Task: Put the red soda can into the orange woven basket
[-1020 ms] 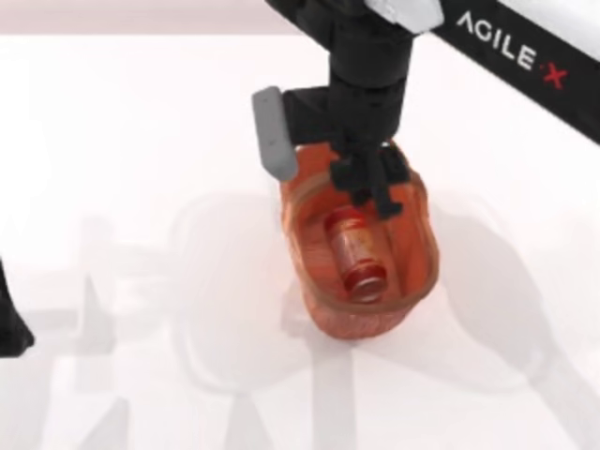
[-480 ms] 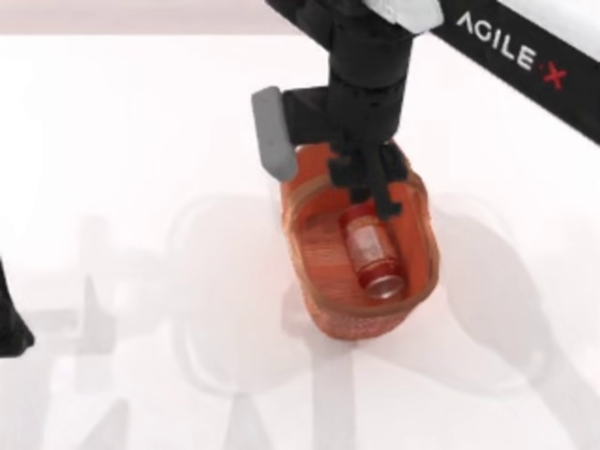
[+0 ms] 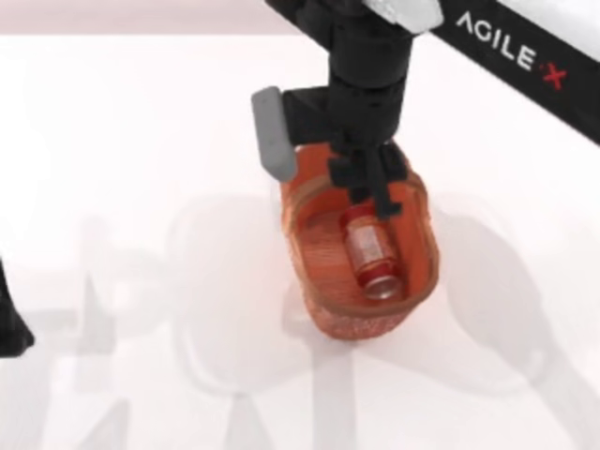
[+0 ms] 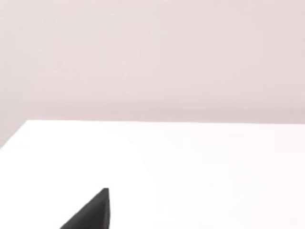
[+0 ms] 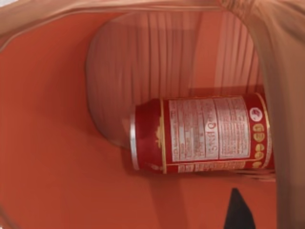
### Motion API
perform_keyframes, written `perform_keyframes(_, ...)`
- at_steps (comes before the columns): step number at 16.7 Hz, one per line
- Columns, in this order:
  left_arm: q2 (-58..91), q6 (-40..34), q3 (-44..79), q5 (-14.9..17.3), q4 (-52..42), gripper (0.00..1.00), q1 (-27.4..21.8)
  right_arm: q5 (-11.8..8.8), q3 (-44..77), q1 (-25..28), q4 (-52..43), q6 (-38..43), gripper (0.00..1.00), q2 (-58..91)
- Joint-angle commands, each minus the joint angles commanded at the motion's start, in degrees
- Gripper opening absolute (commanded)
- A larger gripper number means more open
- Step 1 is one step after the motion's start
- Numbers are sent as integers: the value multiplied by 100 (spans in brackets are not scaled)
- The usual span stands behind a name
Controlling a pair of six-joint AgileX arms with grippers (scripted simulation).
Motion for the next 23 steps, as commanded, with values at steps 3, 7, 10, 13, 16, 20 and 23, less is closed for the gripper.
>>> perform_keyframes(3, 0, 0, 0, 0, 0, 100, 0, 0, 0, 0, 0, 0, 0, 0)
perform_keyframes(7, 0, 0, 0, 0, 0, 100, 0, 0, 0, 0, 0, 0, 0, 0)
perform_keyframes(10, 0, 0, 0, 0, 0, 100, 0, 0, 0, 0, 0, 0, 0, 0)
perform_keyframes(13, 0, 0, 0, 0, 0, 100, 0, 0, 0, 0, 0, 0, 0, 0)
perform_keyframes(16, 0, 0, 0, 0, 0, 100, 0, 2, 26, -7, -18, -4, 0, 11)
perform_keyframes(20, 0, 0, 0, 0, 0, 100, 0, 2, 686, -58, -562, -84, 0, 164)
perform_keyframes(23, 0, 0, 0, 0, 0, 100, 0, 3, 1468, -113, -1141, -167, 0, 291)
